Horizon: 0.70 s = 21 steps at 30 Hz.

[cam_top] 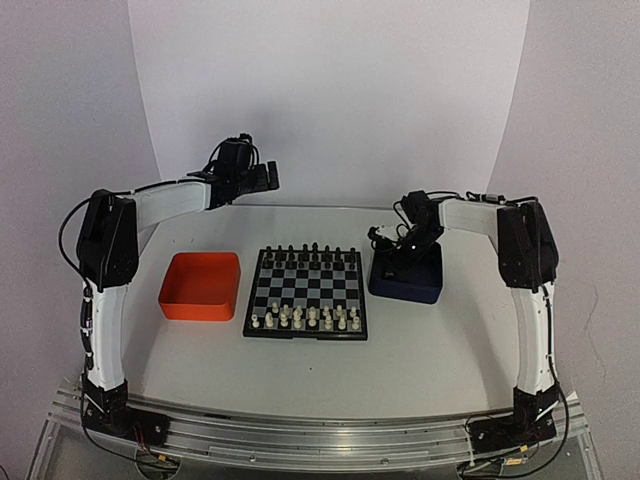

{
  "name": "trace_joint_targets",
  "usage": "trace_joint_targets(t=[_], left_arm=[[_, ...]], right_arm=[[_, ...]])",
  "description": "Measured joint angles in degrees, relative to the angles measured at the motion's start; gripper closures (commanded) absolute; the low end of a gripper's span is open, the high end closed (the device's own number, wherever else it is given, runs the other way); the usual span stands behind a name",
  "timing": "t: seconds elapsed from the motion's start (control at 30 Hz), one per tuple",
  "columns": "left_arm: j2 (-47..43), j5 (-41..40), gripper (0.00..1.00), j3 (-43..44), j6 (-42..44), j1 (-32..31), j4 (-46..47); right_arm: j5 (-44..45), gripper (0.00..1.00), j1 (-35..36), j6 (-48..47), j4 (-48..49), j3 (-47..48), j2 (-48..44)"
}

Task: Set up the chess pieces on the board
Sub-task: Pick up the chess piece from the storage box.

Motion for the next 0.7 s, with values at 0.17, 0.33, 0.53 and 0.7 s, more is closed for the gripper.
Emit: trace_joint_targets(t=[0.17, 0.33, 0.53, 0.7], left_arm=[[0.2, 0.3, 0.0, 1.1, 0.4, 0.5, -1.0], [0.2, 0.5, 0.0, 1.0, 0.4, 0.7, -1.4], [-0.9, 0.9, 0.0, -1.8, 0.3, 0.7, -1.2], [-3.7, 1.4, 0.0, -6.7, -0.8, 0.7, -0.5]], right_arm=[[0.2, 0.47, 0.0, -5.4, 0.1, 1.8, 2.4], [0.6, 0.87, 0.0, -7.6, 0.0, 2.0, 2.9], [1.2, 1.0, 0.1, -7.5, 0.1, 1.9, 2.6], [1.2, 1.0, 0.1, -4.1, 0.3, 1.0, 1.6]])
